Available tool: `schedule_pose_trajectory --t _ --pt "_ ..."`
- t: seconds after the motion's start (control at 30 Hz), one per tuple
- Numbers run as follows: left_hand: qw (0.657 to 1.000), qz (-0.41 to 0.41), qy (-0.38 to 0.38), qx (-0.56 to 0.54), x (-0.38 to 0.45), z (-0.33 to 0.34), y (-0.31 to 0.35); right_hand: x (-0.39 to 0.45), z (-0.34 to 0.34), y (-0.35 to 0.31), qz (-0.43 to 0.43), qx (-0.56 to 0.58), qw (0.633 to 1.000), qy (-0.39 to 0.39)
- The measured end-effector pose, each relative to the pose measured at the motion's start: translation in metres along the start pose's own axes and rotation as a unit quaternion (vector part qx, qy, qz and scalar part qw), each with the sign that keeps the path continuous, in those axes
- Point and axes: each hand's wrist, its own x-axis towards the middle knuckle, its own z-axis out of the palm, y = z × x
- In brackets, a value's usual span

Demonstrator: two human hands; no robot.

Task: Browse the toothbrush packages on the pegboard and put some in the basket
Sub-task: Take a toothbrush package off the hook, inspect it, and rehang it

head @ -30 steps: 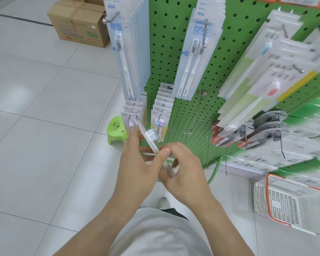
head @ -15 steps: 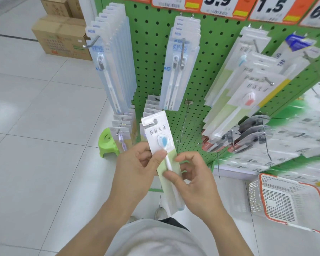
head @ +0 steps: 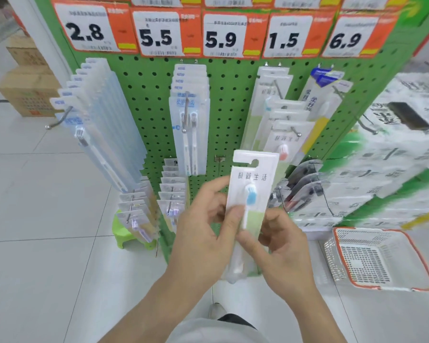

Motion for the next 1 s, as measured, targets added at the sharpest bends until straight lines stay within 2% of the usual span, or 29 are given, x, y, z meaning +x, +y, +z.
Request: schedule_pose_trajectory --t 0.17,0.27,0.53,0.83,1.0 --pt "0.998 0.049 -0.026 -0.006 0.017 0.014 0.014 0.011 -0.018 -0.010 -0.037 0.015 0.996 0.075" --pt "0.997 0.063 -0.054 -0.002 0.025 0.021 0.018 0.018 -0.025 -0.011 -0.050 0.008 0.995 0.091" --pt "0.997 0.043 -0.057 0.008 0.044 0.031 0.013 0.028 -0.033 -0.009 -0.039 -0.002 0.990 0.138" --pt "0.998 0.030 -0.052 0.031 0.056 0.034 0.004 0.044 -0.038 -0.010 0.025 -0.034 0.990 0.134" --pt "0.996 0.038 -0.036 0.074 0.071 0.032 0.002 0.054 -0.042 -0.015 0.017 -0.137 0.985 0.102"
